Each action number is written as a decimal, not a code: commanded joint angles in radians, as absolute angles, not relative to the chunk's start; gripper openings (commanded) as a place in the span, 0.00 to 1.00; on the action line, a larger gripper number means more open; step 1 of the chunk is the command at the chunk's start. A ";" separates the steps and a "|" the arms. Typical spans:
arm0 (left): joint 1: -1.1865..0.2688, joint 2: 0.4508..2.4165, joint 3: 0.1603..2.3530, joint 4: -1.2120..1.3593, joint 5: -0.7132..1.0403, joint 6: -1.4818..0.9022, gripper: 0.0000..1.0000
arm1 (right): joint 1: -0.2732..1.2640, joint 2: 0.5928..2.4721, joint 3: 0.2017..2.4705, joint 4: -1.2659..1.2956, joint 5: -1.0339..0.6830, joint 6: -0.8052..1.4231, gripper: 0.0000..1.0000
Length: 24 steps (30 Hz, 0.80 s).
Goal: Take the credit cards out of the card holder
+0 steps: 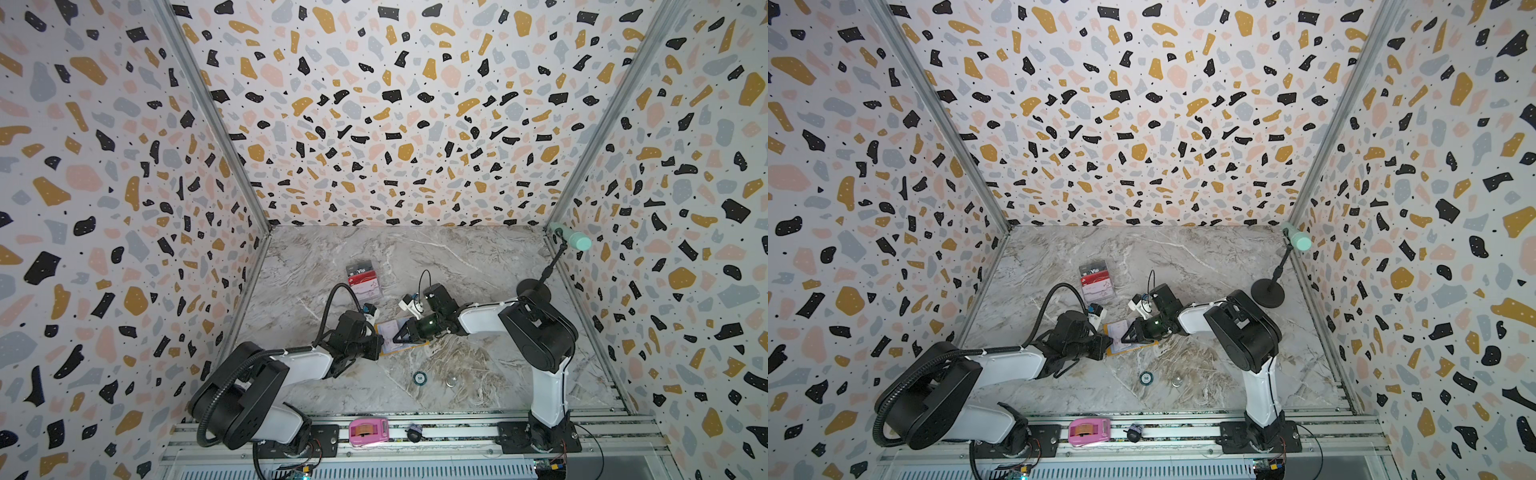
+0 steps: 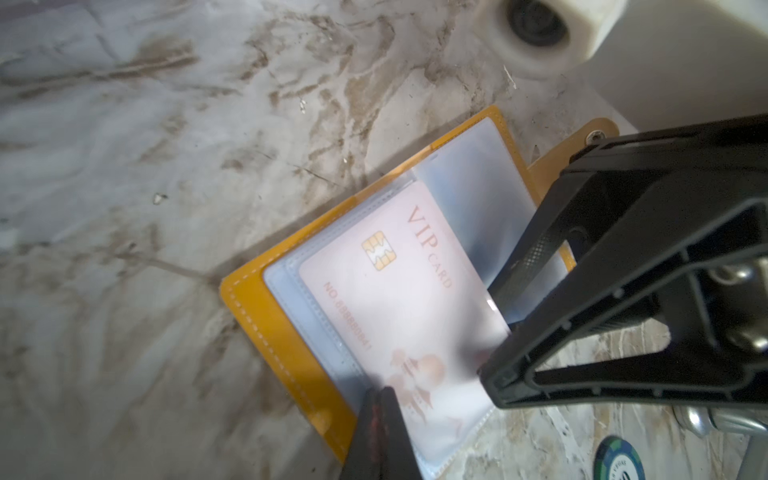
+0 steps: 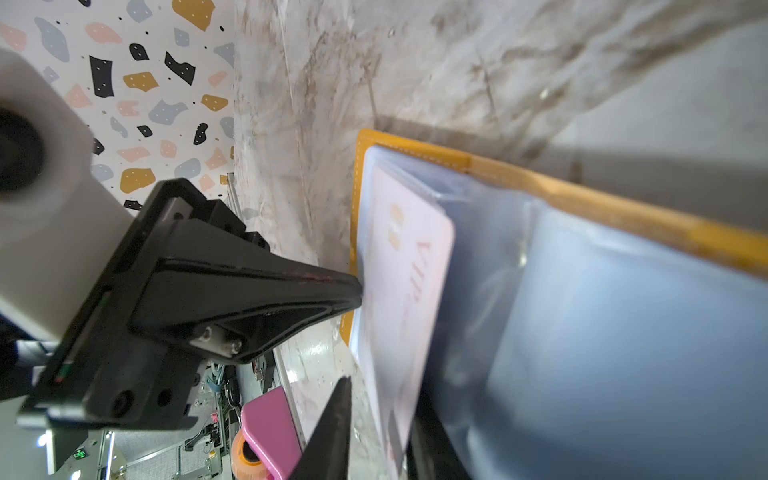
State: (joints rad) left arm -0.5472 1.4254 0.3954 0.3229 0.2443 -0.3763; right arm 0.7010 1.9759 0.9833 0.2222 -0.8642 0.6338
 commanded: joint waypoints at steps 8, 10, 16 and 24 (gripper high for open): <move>-0.552 1.440 0.373 0.270 0.227 -0.354 0.00 | 0.700 1.992 1.014 0.283 -0.942 0.667 0.24; -0.552 1.438 0.371 0.270 0.226 -0.354 0.00 | 0.700 2.000 1.018 0.291 -0.943 0.673 0.24; -0.552 1.437 0.371 0.270 0.225 -0.356 0.00 | 0.699 2.021 1.022 0.323 -0.948 0.697 0.28; -0.552 1.440 0.372 0.268 0.224 -0.356 0.00 | 0.682 2.036 1.007 0.408 -0.960 0.755 0.33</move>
